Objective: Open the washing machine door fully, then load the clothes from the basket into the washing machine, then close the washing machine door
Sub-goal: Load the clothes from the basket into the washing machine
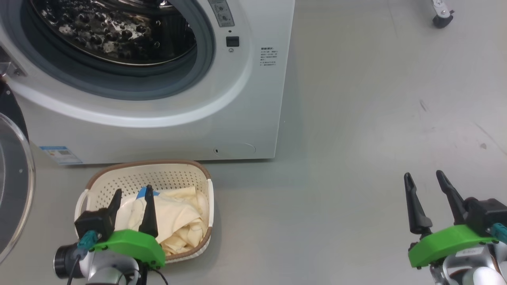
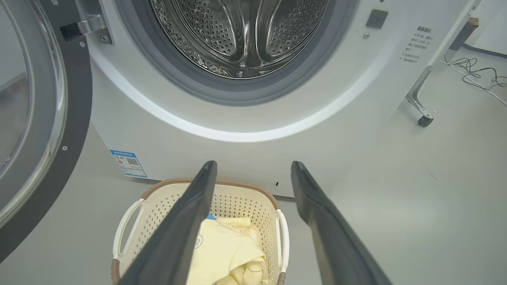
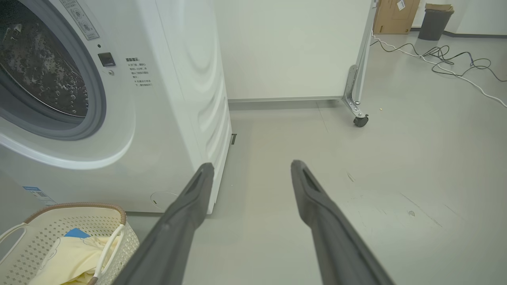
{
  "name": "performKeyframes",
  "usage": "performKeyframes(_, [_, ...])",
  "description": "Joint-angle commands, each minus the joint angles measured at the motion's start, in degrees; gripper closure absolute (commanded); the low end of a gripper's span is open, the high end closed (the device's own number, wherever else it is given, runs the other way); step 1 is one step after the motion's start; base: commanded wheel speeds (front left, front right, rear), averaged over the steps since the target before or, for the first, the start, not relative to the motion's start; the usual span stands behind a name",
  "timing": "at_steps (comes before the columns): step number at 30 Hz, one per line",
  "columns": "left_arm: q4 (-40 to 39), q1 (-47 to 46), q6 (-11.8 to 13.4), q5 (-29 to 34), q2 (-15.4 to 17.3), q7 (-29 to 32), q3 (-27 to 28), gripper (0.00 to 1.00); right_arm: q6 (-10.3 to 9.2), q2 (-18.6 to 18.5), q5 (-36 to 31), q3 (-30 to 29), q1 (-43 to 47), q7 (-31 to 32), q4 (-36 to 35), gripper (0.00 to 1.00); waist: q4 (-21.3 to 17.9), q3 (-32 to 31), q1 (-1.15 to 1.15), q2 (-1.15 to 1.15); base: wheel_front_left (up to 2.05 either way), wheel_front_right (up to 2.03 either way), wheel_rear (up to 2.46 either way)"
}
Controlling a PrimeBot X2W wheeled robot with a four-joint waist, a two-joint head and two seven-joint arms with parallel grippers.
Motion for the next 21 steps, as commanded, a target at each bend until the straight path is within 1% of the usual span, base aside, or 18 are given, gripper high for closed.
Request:
performKeyframes(1, [-0.9,-3.5,7.1,-0.5,0.7,-0.1,1.9,0.00,-0.01,-0.9,0.4,1.2,-2.8,-0.6,-2.1,0.00,-0.3,1.3,0.00,0.00,0.00,0.00,0.00])
performKeyframes(3, [1.7,-4.7,6.5,-0.9,0.4,0.4,1.7,0.00,-0.01,-0.9,0.4,1.4,-3.5,-0.6,-2.4,0.00,-0.7,3.1,0.00,0.00,0.00,0.00,0.00])
performKeyframes(6, [7.0,-7.4,4.8,-1.9,-0.1,0.9,1.7,0.00,-0.01,-0.9,0.4,1.8,-4.8,-0.7,-2.7,0.00,-1.4,5.9,0.00,0.00,0.00,0.00,0.00])
performKeyframes(8, [11.6,-9.9,2.8,-2.4,-0.2,1.8,1.1,0.00,-0.01,-0.9,0.4,2.1,-5.9,-0.8,-2.9,0.00,-1.9,8.1,0.00,0.00,0.00,0.00,0.00])
performKeyframes(12, [21.4,-16.1,-0.3,-2.8,-0.6,2.4,0.5,0.00,-0.01,-0.9,0.0,3.3,-8.5,-1.0,-3.2,0.00,-3.5,12.9,0.00,0.00,0.00,0.00,0.00])
performKeyframes(15, [28.3,-20.8,-3.3,-3.7,-1.0,2.7,0.5,0.00,-0.01,-0.9,0.0,4.0,-10.5,-1.3,-3.4,0.00,-4.8,16.8,0.00,0.00,0.00,0.00,0.00])
performKeyframes(17, [32.5,-23.9,-6.0,-4.2,-1.1,3.4,0.2,0.00,-0.01,-0.9,0.2,4.6,-11.8,-1.7,-3.5,0.00,-5.8,19.5,0.00,0.00,0.00,0.00,0.00])
performKeyframes(21, [40.0,-29.2,-9.9,-5.5,-0.8,5.6,0.4,0.00,-0.01,-0.9,0.5,5.6,-14.1,-2.5,-3.6,0.00,-7.7,24.5,0.00,0.00,0.00,0.00,0.00])
